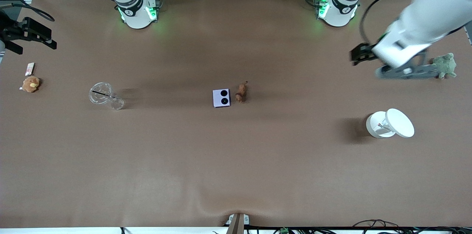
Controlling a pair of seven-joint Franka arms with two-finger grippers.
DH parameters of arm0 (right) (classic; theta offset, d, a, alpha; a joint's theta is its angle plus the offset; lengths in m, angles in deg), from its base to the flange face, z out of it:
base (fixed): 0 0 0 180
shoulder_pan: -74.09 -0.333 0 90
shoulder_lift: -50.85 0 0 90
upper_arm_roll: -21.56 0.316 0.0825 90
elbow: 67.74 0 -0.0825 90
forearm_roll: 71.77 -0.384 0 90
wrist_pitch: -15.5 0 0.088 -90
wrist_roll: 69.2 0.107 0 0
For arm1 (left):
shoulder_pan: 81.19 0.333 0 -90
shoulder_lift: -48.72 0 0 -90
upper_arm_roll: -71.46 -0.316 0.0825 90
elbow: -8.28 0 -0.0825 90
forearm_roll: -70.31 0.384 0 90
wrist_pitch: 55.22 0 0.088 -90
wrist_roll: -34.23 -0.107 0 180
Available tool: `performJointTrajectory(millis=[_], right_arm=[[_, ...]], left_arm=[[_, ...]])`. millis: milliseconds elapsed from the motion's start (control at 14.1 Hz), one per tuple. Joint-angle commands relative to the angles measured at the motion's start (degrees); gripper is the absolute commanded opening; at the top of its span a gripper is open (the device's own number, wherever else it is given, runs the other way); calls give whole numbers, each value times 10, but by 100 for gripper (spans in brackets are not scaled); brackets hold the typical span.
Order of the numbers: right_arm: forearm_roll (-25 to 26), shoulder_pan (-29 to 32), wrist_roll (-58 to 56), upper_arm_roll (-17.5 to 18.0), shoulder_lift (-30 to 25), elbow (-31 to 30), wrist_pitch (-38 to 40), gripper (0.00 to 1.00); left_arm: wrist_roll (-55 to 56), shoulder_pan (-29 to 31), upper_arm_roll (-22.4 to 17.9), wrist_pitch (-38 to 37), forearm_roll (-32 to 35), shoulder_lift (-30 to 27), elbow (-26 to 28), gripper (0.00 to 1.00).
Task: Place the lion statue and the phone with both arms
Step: 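Reach the left gripper toward the brown lion statue beside the phone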
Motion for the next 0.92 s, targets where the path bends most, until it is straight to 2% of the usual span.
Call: performJointTrajectory(millis=[0, 569, 853], right_arm=[[10, -10, -1, -6, -7, -6, 4, 100], [6, -12, -1, -6, -1, -6, 9, 100], [6, -10, -2, -6, 0, -7, 10, 100]], left_arm=[[66, -17, 17, -6, -31, 60, -56, 100], [197, -168, 17, 151, -39, 168, -49, 100], [212, -232, 16, 221, -33, 228, -49, 100]])
